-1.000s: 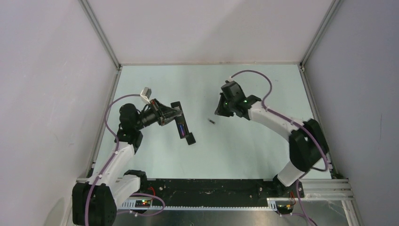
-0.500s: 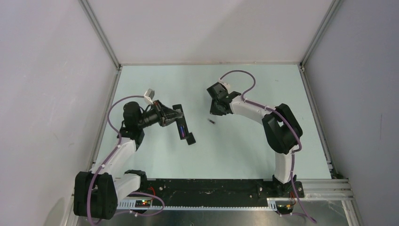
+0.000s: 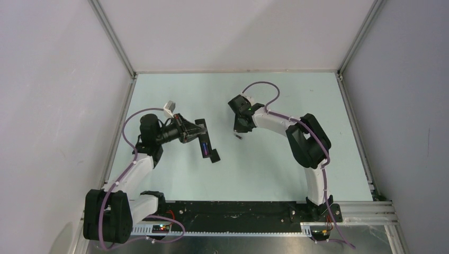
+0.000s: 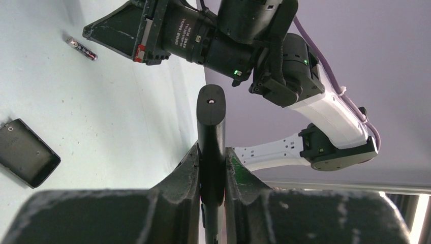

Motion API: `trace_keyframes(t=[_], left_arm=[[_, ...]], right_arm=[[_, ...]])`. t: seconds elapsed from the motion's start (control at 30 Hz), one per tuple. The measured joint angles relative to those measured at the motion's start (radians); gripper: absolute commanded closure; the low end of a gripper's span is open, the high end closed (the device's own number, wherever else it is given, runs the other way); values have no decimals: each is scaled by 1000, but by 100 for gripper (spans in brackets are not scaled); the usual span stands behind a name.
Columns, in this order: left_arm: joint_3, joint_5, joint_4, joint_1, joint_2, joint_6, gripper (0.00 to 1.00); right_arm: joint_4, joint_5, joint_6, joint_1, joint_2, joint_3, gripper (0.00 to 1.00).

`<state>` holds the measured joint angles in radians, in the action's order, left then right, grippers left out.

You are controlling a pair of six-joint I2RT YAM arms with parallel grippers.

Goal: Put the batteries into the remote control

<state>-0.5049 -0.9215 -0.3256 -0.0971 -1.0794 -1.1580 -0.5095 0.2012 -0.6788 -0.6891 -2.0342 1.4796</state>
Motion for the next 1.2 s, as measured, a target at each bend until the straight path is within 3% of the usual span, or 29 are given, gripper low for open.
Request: trace_keyframes(t=[0.37,0.83,1.2], left_arm=[[0,-1,16,2,0,16,100],[0,0,40,4,0,31,100],[0,0,46,6,0,36,100]], right_arm=[[-5,-51,38,-4,-50,25,97],[-25,-244,248,-15,-49,23,93],[-77,-252,187,-14,-26,9,92]])
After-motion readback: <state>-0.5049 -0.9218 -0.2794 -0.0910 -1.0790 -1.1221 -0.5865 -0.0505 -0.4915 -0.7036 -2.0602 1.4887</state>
